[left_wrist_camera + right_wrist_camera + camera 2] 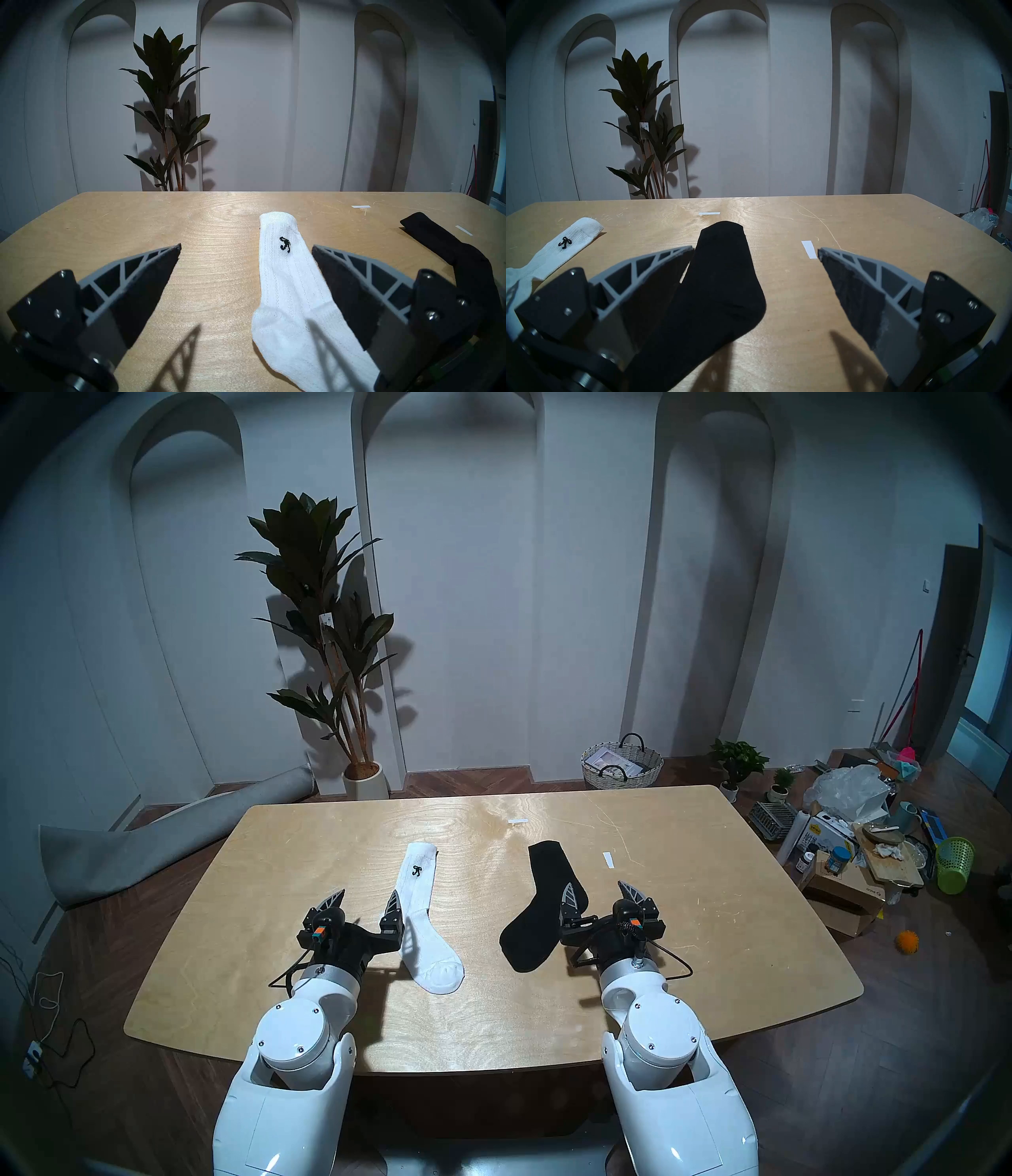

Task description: Fold socks in half once and place them neatly on the table

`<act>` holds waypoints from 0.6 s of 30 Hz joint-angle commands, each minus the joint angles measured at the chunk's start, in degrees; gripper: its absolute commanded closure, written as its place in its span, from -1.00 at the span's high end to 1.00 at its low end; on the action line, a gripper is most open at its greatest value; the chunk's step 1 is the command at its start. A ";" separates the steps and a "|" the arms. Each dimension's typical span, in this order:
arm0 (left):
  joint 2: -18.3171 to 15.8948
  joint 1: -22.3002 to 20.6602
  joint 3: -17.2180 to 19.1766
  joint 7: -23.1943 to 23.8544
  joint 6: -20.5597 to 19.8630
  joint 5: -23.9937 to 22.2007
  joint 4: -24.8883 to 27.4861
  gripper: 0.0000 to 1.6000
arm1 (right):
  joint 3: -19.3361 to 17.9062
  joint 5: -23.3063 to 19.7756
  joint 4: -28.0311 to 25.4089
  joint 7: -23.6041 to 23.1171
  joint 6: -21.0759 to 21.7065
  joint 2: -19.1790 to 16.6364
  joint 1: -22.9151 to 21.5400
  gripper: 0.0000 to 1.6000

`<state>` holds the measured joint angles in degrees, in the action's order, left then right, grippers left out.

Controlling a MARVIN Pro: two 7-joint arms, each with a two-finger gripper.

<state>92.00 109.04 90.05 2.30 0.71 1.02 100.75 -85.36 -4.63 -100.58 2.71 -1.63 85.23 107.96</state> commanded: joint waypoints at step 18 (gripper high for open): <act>-6.59 -2.88 2.97 16.75 -9.13 -10.97 7.33 1.00 | -8.52 -15.98 -3.61 -19.82 16.15 -10.18 -7.93 1.00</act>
<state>87.36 108.00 92.37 14.93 -6.34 -7.00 105.51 -92.60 -17.06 -101.99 -12.34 10.14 78.41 103.35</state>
